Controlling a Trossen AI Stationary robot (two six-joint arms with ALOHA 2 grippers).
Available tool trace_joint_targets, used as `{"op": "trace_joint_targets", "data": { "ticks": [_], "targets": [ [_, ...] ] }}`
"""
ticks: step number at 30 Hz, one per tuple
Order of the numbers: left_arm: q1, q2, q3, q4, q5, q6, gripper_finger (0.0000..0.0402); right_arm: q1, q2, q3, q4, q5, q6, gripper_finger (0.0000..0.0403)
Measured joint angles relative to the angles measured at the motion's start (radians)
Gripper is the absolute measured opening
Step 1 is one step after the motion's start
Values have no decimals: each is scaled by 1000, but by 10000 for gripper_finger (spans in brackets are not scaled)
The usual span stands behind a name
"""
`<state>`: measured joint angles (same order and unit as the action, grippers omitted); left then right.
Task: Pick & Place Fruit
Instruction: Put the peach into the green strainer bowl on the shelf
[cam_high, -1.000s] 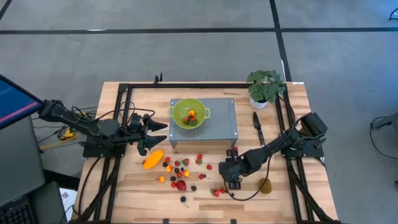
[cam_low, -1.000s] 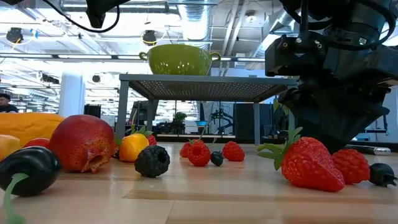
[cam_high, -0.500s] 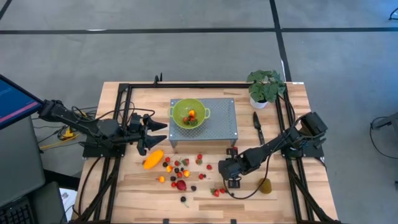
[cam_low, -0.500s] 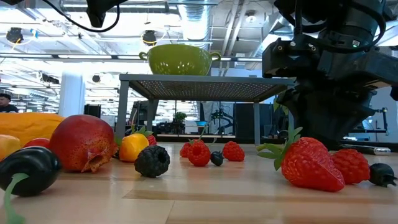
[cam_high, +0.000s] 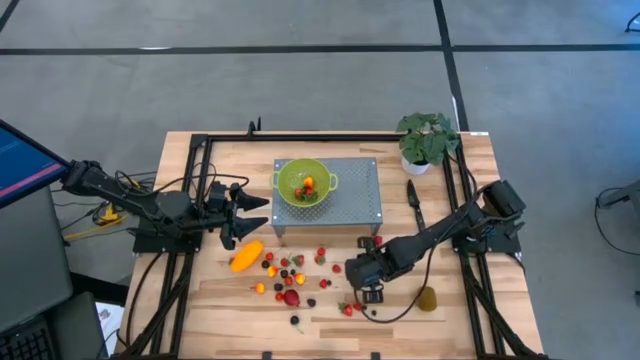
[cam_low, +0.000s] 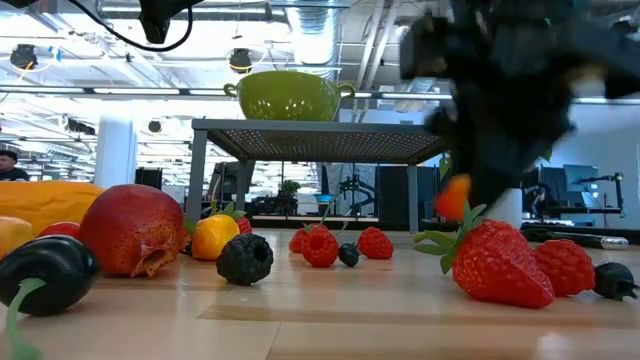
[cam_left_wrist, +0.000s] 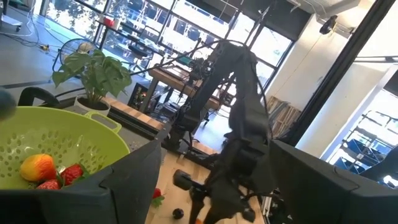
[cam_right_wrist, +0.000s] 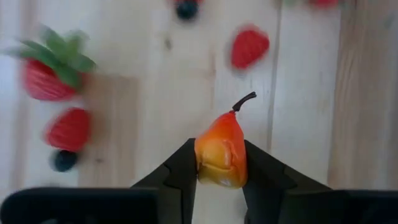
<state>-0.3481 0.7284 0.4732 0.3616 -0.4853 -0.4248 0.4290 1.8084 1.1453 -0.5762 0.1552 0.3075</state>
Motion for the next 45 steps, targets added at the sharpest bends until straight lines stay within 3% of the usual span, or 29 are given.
{"op": "trace_joint_targets", "data": {
  "ticks": [14,22,33,45],
  "targets": [
    [0,0,0,3,0,0,291,-57,-1,402,-230,0,-309,97],
    [0,0,0,7,0,0,291,-159,-2,568,-276,1,-471,98],
    [0,0,0,7,0,0,291,-336,-2,673,-263,1,-556,98],
    [0,0,0,7,0,0,291,-509,-2,676,-196,-1,-545,98]
  ]
}}
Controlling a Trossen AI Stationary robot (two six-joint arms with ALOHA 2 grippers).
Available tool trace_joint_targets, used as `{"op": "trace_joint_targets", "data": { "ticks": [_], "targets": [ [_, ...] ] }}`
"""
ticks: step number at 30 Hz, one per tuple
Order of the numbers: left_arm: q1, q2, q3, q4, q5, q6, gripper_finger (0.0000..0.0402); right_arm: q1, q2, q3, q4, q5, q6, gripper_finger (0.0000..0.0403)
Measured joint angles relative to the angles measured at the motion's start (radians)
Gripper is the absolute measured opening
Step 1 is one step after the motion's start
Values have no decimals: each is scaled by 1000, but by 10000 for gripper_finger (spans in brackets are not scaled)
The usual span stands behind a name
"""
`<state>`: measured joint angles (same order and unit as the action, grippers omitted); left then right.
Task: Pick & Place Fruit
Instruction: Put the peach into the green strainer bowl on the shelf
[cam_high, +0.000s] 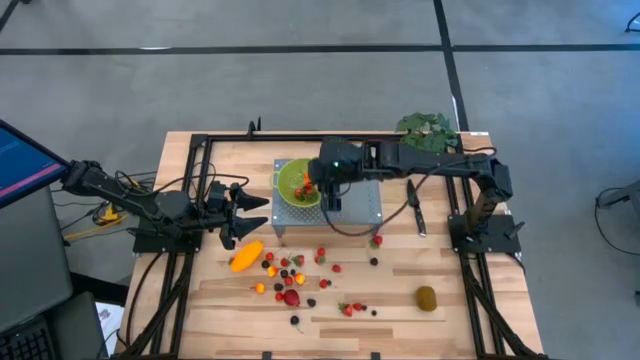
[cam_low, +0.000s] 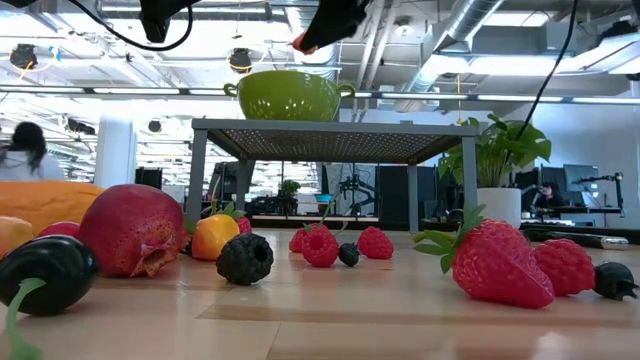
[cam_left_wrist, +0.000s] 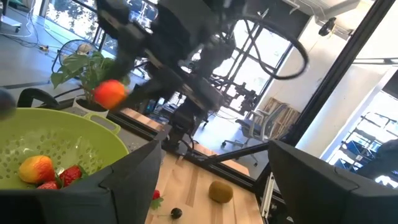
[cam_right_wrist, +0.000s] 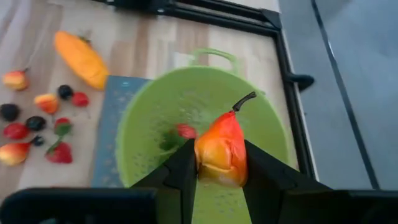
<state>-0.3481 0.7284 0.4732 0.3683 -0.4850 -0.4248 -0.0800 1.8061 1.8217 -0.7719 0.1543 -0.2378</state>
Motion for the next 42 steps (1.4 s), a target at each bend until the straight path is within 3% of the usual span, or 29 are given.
{"op": "trace_joint_targets", "data": {
  "ticks": [7,17,31,35,42],
  "targets": [
    [0,0,0,0,0,0,291,-66,0,-13,17,-83,45,98],
    [0,0,0,0,0,0,291,-78,1,-90,22,-86,59,98],
    [0,0,0,0,0,0,291,-71,1,-92,22,-86,90,99],
    [0,0,0,0,0,0,291,-71,1,-92,22,-86,90,118],
    [0,0,0,0,0,0,291,-68,1,-92,23,-86,92,192]
  ]
}}
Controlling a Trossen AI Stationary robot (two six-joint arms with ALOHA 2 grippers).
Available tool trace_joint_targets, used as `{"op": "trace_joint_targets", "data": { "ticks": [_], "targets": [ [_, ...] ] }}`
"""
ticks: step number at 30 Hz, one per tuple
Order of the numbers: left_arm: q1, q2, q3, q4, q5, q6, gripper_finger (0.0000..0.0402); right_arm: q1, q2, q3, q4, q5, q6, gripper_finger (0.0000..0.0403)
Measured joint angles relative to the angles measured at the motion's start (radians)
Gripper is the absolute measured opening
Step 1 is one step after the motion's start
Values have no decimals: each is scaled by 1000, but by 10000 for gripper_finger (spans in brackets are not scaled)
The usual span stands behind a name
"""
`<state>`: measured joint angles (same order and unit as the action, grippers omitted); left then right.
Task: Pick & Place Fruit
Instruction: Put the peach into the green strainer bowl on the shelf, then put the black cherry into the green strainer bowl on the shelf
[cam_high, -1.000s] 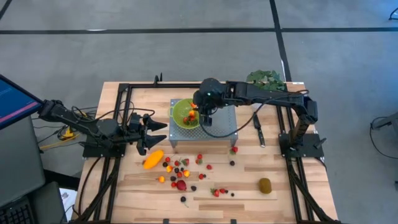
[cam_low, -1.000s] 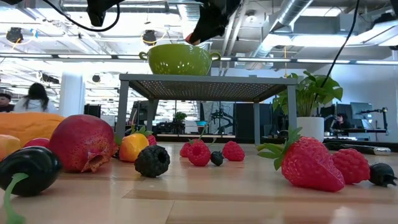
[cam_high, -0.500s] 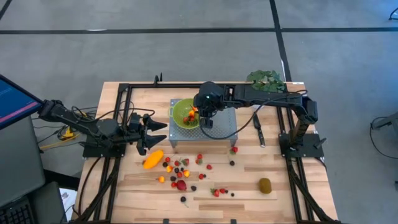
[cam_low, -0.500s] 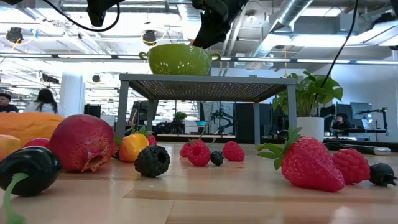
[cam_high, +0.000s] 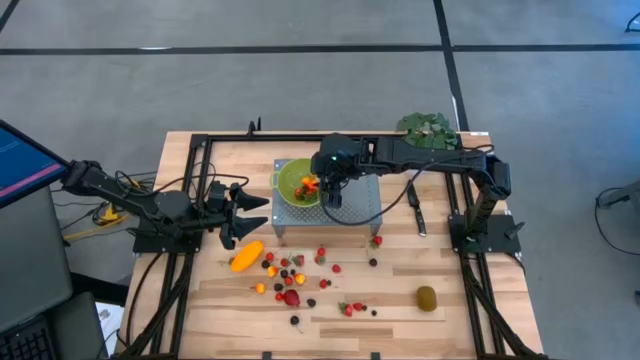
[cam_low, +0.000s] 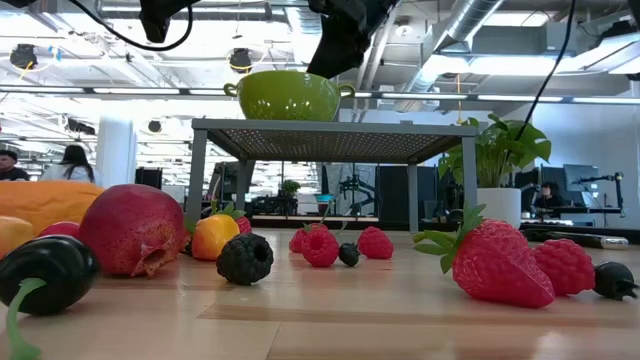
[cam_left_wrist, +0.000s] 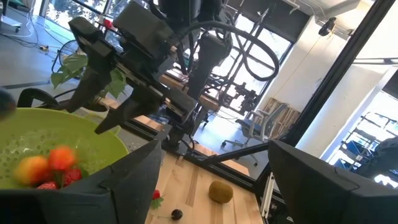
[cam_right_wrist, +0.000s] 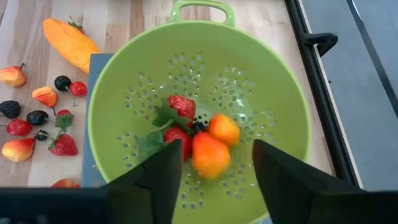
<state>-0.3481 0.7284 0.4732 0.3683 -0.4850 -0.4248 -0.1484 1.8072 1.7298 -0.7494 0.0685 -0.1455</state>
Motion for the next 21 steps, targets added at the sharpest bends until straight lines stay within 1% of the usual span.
{"op": "trace_joint_targets", "data": {
  "ticks": [3,5,8,11,13,15,17,19,21],
  "targets": [
    [0,0,0,0,0,0,291,1,0,2,-10,0,0,219],
    [0,0,0,0,0,0,291,1,-3,25,-73,0,1,230],
    [0,0,0,0,0,0,291,3,-15,65,-169,1,43,236],
    [0,0,0,0,0,0,291,13,-35,76,-293,2,90,230],
    [0,0,0,0,0,0,291,28,-42,82,-327,2,118,224],
    [0,0,0,0,0,0,291,41,-61,78,-424,2,157,215],
    [0,0,0,0,0,0,291,65,-69,83,-466,3,203,206],
    [0,0,0,0,0,0,291,94,-78,79,-543,7,252,195],
    [0,0,0,0,0,0,291,133,-83,80,-564,7,296,184]
  ]
}}
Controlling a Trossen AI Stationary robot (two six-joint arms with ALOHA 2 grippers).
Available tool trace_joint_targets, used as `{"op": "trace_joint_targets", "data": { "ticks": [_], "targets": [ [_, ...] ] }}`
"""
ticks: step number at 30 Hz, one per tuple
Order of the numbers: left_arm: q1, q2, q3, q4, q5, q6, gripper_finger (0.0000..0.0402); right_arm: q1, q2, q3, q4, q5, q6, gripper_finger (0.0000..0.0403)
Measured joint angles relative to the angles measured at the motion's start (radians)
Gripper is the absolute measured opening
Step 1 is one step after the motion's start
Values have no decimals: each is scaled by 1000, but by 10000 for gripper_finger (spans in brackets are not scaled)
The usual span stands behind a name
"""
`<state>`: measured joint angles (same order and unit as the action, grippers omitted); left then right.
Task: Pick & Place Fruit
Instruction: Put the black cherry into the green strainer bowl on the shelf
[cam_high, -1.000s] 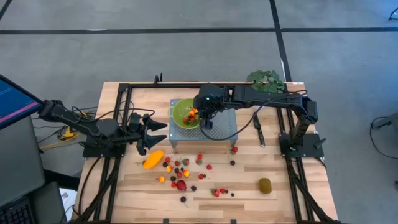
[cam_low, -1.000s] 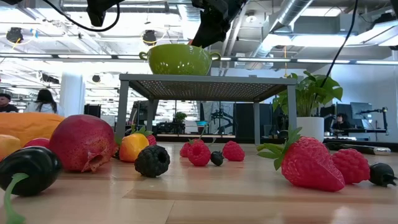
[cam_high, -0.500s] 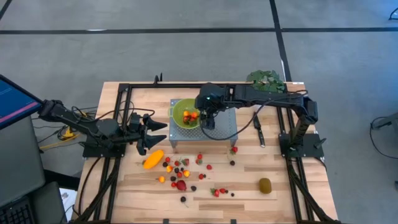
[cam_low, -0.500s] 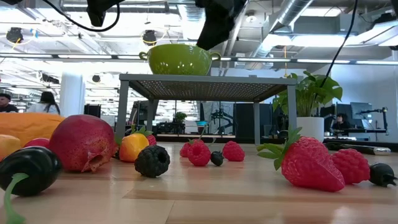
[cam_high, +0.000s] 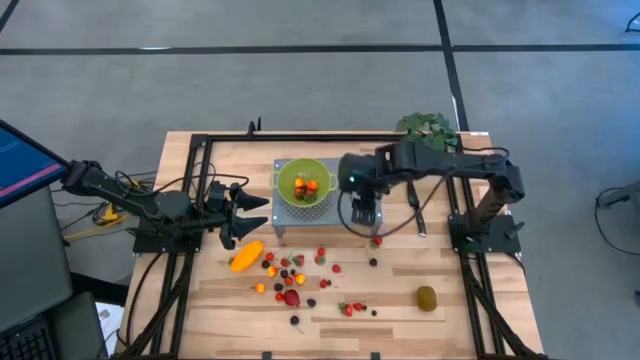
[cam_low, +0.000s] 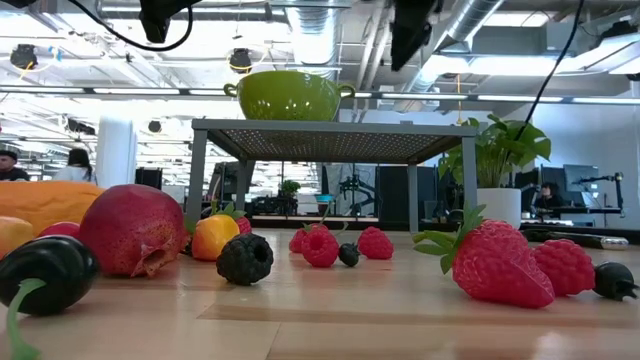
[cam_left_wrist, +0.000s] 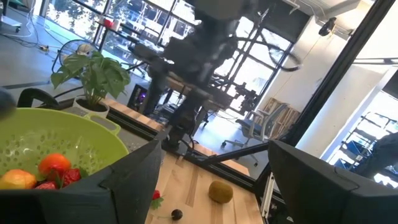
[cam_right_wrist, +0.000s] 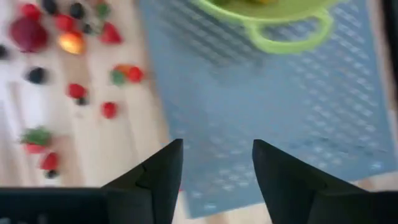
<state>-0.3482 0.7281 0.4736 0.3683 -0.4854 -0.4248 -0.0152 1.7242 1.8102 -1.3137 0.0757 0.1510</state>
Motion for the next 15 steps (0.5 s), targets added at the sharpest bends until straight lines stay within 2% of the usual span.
{"op": "trace_joint_targets", "data": {
  "ticks": [8,15],
  "targets": [
    [0,0,0,1,0,0,291,213,-15,0,-77,19,128,141],
    [0,0,0,2,0,0,291,418,-16,-22,-58,162,216,115]
  ]
}}
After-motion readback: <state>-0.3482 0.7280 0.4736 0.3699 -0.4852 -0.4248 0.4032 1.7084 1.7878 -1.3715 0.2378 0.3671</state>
